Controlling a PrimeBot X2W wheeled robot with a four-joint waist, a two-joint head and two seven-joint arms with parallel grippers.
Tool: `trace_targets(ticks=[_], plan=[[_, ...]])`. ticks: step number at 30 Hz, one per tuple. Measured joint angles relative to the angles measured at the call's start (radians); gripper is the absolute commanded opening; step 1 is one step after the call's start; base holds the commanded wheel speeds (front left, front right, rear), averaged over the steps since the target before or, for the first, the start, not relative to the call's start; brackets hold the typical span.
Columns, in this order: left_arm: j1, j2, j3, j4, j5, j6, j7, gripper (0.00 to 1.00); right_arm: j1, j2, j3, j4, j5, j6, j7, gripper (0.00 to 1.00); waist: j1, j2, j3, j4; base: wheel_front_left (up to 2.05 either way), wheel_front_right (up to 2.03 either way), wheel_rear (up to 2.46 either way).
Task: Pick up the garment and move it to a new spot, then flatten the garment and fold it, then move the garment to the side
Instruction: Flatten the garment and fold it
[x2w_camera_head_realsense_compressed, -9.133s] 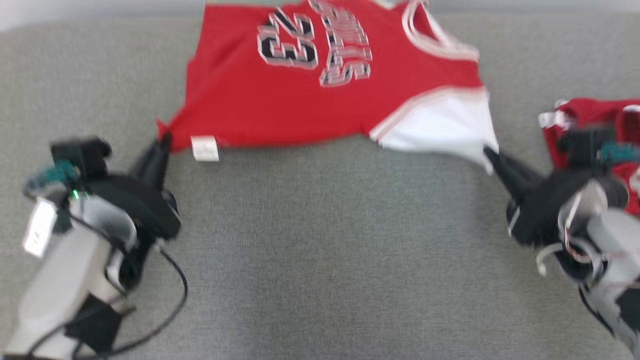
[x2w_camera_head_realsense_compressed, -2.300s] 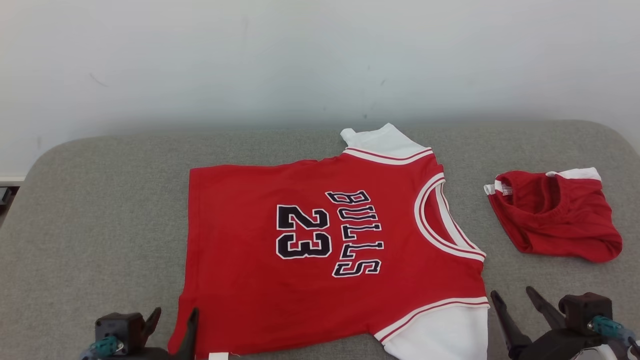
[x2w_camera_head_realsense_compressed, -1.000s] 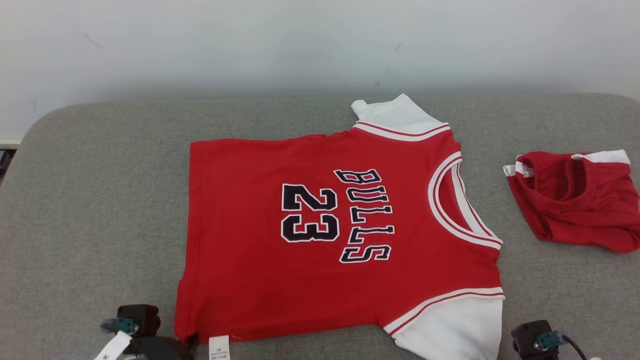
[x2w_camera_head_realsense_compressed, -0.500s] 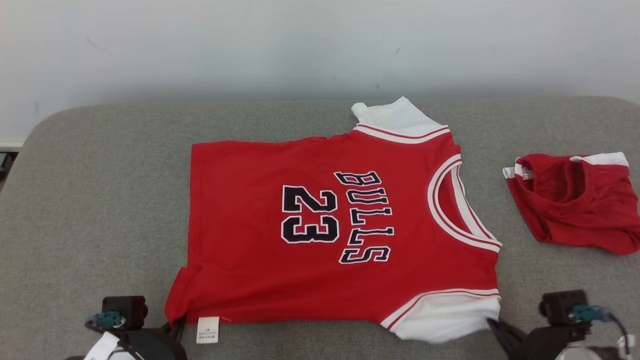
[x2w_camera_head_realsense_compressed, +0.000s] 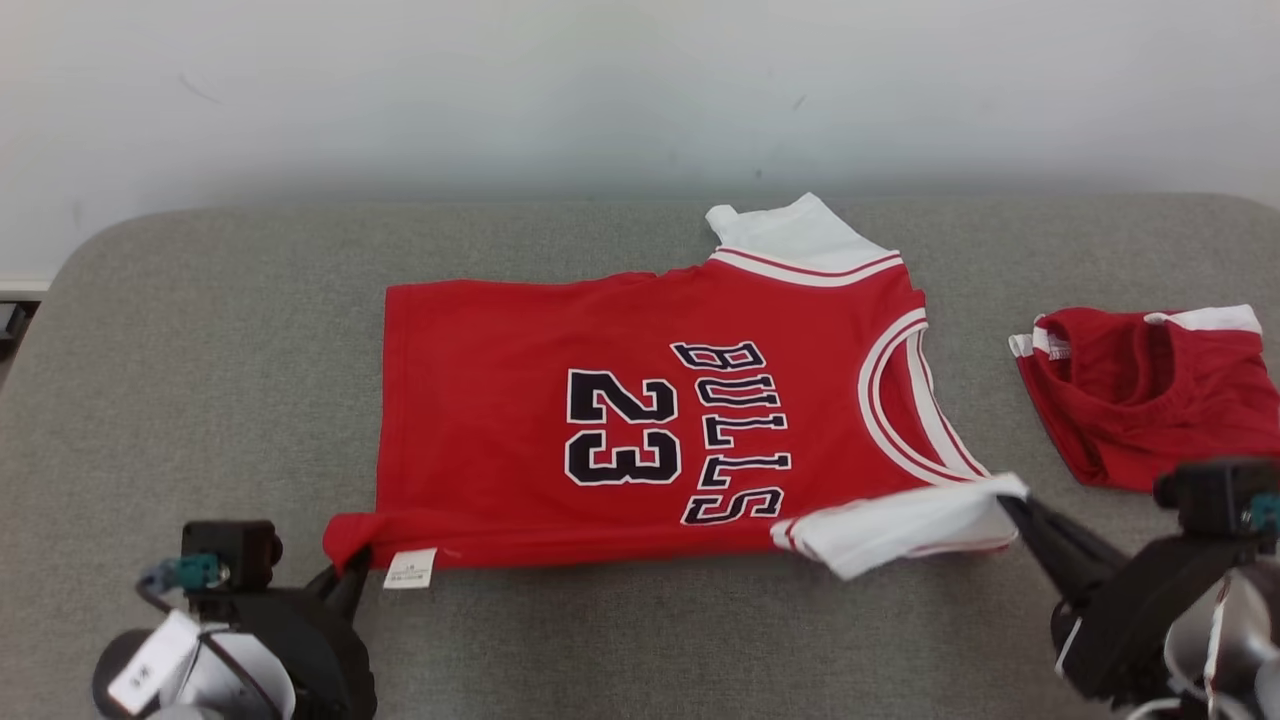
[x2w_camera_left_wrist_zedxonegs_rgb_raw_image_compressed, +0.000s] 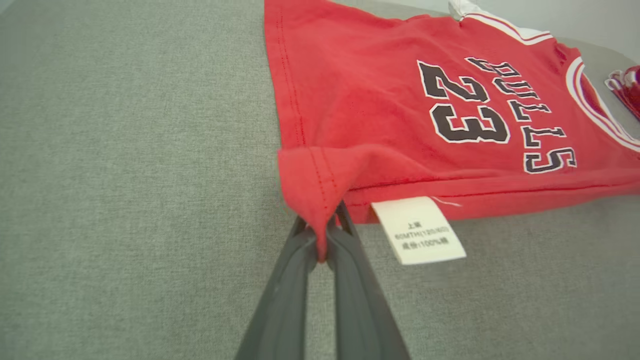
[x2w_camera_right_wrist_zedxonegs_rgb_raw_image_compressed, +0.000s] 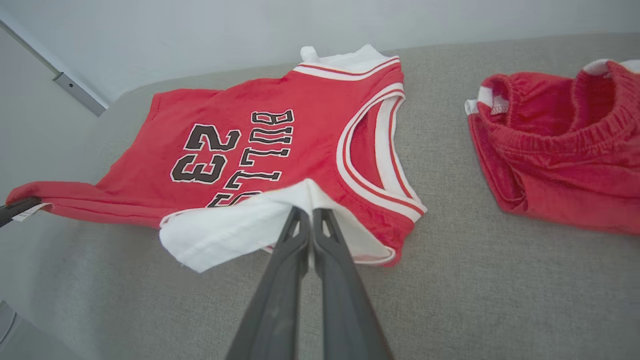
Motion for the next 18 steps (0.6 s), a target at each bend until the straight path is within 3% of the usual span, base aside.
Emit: trace_targets(ticks=[6, 9, 18], plan=[[-0.147, 0.011, 0.000, 0.055, -0.085, -0.023, 0.089, 0.00, -0.189, -0.032, 0.017, 0.117, 0.018, 0.023, 0.083, 0.00, 0.0001, 0.0000, 0.044, 0.003, 0.00, 0.00, 0.00], [-0.234, 0.031, 0.004, 0.126, -0.103, -0.031, 0.135, 0.00, -0.356, -0.026, 0.060, 0.238, 0.017, 0.041, 0.132, 0.00, 0.0001, 0.0000, 0.083, 0.004, 0.00, 0.00, 0.00], [-0.384, 0.023, -0.016, 0.260, -0.118, -0.039, 0.178, 0.00, -0.556, 0.025, 0.146, 0.442, -0.029, 0.058, 0.175, 0.00, 0.0002, 0.0001, 0.154, 0.001, 0.00, 0.00, 0.00]])
